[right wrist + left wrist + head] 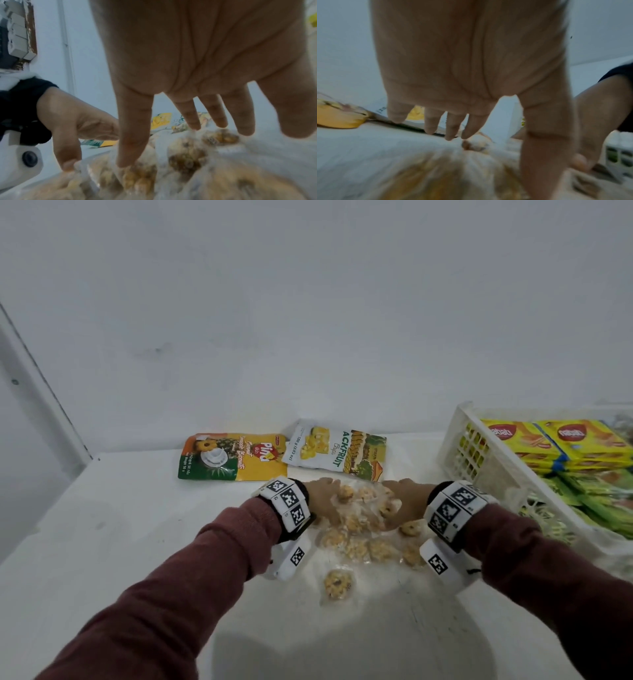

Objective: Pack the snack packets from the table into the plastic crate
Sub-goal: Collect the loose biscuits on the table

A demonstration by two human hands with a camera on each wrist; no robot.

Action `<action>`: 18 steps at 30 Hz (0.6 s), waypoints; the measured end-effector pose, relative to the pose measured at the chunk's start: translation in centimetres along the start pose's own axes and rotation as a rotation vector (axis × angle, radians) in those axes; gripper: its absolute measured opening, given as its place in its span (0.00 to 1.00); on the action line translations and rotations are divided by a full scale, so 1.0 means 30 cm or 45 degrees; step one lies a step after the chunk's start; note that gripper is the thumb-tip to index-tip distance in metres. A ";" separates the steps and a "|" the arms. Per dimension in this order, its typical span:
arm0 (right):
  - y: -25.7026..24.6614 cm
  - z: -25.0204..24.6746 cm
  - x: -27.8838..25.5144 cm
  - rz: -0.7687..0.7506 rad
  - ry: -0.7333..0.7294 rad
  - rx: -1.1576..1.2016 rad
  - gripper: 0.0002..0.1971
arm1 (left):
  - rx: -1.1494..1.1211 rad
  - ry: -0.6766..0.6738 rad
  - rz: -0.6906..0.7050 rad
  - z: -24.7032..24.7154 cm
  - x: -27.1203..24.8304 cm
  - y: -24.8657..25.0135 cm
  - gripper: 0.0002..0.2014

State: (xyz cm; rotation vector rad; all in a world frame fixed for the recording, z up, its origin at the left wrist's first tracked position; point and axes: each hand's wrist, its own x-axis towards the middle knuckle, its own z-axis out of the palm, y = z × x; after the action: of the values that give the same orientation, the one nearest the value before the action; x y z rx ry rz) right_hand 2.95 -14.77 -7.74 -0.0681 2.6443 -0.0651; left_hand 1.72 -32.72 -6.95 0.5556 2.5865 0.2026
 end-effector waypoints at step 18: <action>-0.043 -0.130 0.004 -0.181 0.144 0.164 0.11 | 0.082 -0.056 -0.038 0.072 -0.090 0.057 0.19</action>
State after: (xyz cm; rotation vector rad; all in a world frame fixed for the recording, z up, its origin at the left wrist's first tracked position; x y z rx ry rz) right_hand 1.05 -15.91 -4.29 -0.2151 2.7375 -0.2945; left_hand 5.54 -32.22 -7.28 0.5375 2.5642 0.0965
